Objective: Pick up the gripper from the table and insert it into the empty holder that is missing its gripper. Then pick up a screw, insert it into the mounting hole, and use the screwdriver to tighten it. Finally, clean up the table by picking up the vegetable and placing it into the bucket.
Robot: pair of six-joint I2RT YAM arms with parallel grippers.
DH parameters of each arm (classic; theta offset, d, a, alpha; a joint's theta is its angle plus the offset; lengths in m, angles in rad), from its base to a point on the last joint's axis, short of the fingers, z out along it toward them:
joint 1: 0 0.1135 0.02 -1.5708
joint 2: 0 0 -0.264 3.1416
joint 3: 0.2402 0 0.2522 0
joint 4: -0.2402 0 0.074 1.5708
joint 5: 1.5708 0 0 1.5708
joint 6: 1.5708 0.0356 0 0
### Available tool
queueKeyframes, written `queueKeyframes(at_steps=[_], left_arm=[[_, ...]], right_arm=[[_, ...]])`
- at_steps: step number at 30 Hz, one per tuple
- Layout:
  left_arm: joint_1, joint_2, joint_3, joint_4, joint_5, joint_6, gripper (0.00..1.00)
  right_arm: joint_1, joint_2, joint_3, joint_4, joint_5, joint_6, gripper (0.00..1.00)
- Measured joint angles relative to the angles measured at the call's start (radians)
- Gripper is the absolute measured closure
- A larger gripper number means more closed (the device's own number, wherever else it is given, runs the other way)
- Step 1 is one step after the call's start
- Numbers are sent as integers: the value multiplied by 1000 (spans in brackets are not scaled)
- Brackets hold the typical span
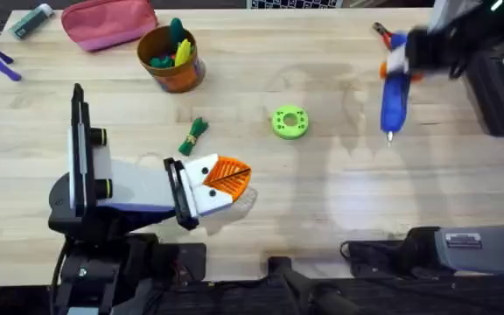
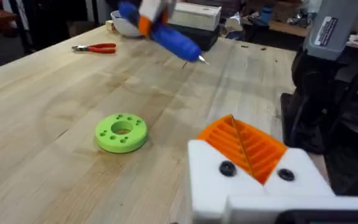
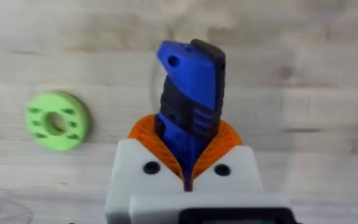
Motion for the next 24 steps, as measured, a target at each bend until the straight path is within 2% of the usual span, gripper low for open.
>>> queueKeyframes(at_steps=[4,8,20,24], left_arm=[[0,0,0,0,0,0,982],[0,0,0,0,0,0,982],[0,0,0,0,0,0,982],[0,0,0,0,0,0,982]], right_arm=[[68,-75,102,13,-26,9,975],[165,-133,155,85,-38,30,975],[574,-244,160,417,-57,49,975],[679,-254,160,495,-87,50,975]])
